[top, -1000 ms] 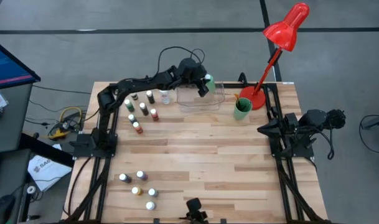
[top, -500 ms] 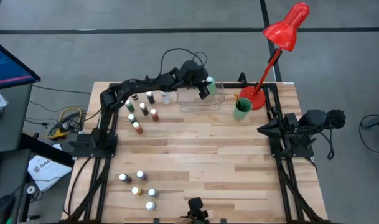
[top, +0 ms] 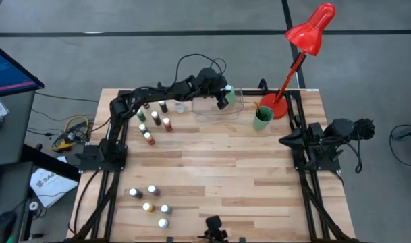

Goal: Pick & Place Paint Supplies
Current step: Put the large green paint bottle into the transparent bin

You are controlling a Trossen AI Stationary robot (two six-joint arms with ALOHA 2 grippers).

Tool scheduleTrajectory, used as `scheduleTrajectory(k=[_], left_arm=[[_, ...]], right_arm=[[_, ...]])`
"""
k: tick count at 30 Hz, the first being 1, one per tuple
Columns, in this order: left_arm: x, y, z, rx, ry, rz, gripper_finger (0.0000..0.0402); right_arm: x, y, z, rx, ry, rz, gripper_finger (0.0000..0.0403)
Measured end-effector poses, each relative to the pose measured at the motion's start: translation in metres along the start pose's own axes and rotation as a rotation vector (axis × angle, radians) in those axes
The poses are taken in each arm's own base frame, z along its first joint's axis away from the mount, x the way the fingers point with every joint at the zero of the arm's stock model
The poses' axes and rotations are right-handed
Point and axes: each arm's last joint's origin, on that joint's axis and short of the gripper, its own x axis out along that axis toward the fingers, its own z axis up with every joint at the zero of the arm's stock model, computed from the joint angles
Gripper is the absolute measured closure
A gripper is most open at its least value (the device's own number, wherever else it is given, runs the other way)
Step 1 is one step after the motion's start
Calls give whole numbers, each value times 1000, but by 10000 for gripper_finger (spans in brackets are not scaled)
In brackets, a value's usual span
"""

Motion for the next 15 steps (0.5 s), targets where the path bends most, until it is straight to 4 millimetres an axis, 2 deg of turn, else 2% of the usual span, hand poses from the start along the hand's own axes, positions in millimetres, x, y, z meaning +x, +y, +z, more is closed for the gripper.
scheduleTrajectory(k=[15], left_arm=[[5,3,-9,2,9,7,315]], right_arm=[[0,0,0,0,0,0,381]])
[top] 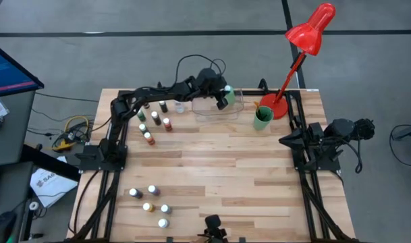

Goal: Pick & Place Paint Supplies
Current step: Put the large green paint bottle into the transparent bin, then put the top small white paint bottle into the transparent bin

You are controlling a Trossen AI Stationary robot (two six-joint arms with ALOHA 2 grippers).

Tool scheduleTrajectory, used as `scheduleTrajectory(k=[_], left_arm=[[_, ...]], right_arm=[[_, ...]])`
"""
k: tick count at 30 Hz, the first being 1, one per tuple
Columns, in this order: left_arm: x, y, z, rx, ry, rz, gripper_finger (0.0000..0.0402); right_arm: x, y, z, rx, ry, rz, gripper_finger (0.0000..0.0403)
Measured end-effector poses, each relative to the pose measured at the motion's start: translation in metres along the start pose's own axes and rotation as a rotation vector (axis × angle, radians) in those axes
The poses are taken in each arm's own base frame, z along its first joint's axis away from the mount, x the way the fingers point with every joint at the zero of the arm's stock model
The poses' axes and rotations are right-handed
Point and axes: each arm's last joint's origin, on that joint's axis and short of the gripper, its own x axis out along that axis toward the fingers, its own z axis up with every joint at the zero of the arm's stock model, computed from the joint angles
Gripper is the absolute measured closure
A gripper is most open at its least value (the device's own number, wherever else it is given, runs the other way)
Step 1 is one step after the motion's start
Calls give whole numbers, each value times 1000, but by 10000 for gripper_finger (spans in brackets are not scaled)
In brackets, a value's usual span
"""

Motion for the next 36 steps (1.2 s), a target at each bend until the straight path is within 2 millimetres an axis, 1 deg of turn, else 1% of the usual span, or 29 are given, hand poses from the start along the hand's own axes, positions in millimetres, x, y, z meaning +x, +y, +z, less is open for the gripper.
scheduleTrajectory(k=[4,7,14,26,31,34,36], left_arm=[[3,0,-2,0,3,0,315],[3,0,-3,0,4,-1,307],[3,1,-3,-2,4,2,270],[2,2,6,-3,-84,16,222],[2,2,7,-3,-92,17,198],[-9,2,15,-2,-89,19,174],[-25,3,27,-1,-99,35,156]], right_arm=[[0,0,0,0,0,0,381],[0,0,0,0,0,0,381],[0,0,0,0,0,0,381],[0,0,0,0,0,0,381],[0,0,0,0,0,0,381],[0,0,0,0,0,0,381],[0,0,0,0,0,0,381]])
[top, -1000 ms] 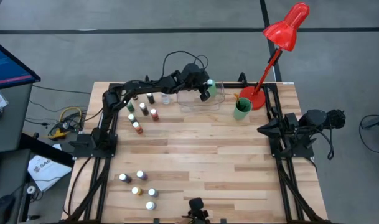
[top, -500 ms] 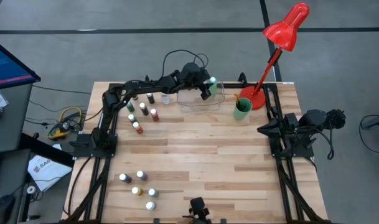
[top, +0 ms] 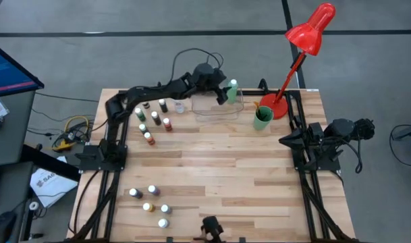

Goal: Pick & Place Paint Supplies
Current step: Put the top small white paint bottle into the transparent bin

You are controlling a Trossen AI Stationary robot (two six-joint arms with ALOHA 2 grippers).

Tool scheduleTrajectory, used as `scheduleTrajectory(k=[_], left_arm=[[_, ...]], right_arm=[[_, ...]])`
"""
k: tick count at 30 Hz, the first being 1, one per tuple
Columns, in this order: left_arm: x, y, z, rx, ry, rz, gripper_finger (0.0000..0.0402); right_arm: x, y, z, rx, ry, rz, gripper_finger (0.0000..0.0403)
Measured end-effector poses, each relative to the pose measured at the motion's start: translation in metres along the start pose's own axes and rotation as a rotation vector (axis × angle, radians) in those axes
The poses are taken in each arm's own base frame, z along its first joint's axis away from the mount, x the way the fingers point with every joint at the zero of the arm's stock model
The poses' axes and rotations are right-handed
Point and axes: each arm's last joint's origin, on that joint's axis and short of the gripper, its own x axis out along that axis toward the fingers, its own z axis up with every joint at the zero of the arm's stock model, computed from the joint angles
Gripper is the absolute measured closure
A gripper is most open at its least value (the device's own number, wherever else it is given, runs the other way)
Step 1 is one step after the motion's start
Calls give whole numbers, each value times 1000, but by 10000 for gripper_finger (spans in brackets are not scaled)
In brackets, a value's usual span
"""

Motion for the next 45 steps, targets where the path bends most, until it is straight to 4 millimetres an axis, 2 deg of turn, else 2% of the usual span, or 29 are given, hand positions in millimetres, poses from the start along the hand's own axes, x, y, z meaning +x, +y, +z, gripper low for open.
scheduleTrajectory(k=[5,10,13,15,17,20,24,30,34,41,45], left_arm=[[-59,-1,31,14,102,-5,116],[-147,-4,55,40,243,-11,104],[-196,-2,56,69,357,54,106],[-225,5,56,23,377,107,108],[-248,17,49,-62,359,159,109],[-270,37,28,-180,373,321,109],[-275,65,-7,-345,390,517,109],[-260,99,-53,-512,515,652,109],[-249,116,-72,-605,583,678,109],[-223,121,-92,-618,709,643,109],[-220,118,-102,-625,821,622,109]], right_arm=[[0,0,0,0,0,0,381],[0,0,0,0,0,0,381],[0,0,0,0,0,0,381],[0,0,0,0,0,0,381],[0,0,0,0,0,0,381],[0,0,0,0,0,0,381],[0,0,0,0,0,0,381],[0,0,0,0,0,0,381],[0,0,0,0,0,0,381],[0,0,0,0,0,0,381],[0,0,0,0,0,0,381]])
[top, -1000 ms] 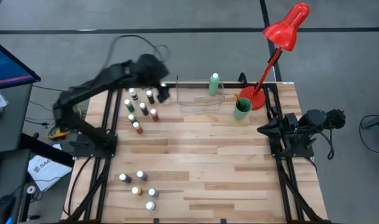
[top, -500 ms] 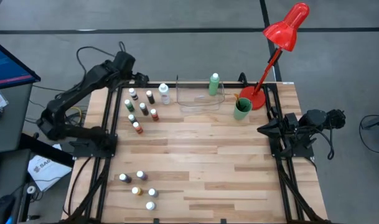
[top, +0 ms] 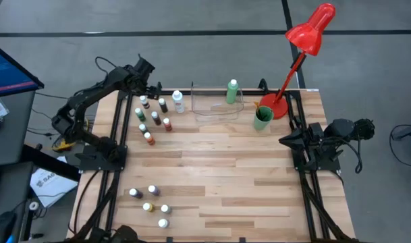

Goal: Pick & Place Paint Supplies
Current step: Put the top small white paint bottle into the transparent bin

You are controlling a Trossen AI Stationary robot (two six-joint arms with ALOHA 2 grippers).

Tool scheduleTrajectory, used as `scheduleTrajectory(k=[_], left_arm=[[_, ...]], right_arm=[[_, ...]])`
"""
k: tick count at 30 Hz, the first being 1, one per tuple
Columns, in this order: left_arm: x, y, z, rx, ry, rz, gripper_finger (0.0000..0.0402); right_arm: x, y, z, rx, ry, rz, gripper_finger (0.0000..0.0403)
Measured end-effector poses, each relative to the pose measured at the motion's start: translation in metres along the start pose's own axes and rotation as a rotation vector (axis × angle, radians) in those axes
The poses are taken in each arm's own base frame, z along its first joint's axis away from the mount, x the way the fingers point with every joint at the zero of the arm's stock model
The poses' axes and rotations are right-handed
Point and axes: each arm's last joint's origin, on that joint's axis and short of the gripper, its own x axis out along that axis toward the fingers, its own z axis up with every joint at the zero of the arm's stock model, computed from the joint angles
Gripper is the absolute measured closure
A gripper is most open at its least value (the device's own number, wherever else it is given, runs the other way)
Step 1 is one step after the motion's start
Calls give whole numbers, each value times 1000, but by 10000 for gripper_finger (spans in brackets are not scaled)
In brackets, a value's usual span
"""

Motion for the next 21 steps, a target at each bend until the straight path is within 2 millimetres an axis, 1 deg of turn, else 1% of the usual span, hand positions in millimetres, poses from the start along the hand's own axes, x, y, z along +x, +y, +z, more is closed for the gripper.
scheduleTrajectory(k=[7,14,21], left_arm=[[0,4,0,-4,-5,11,109],[22,13,-12,-32,58,29,109],[34,12,-18,-37,44,12,109]], right_arm=[[0,0,0,0,0,0,381],[0,0,0,0,0,0,381],[0,0,0,0,0,0,381]])
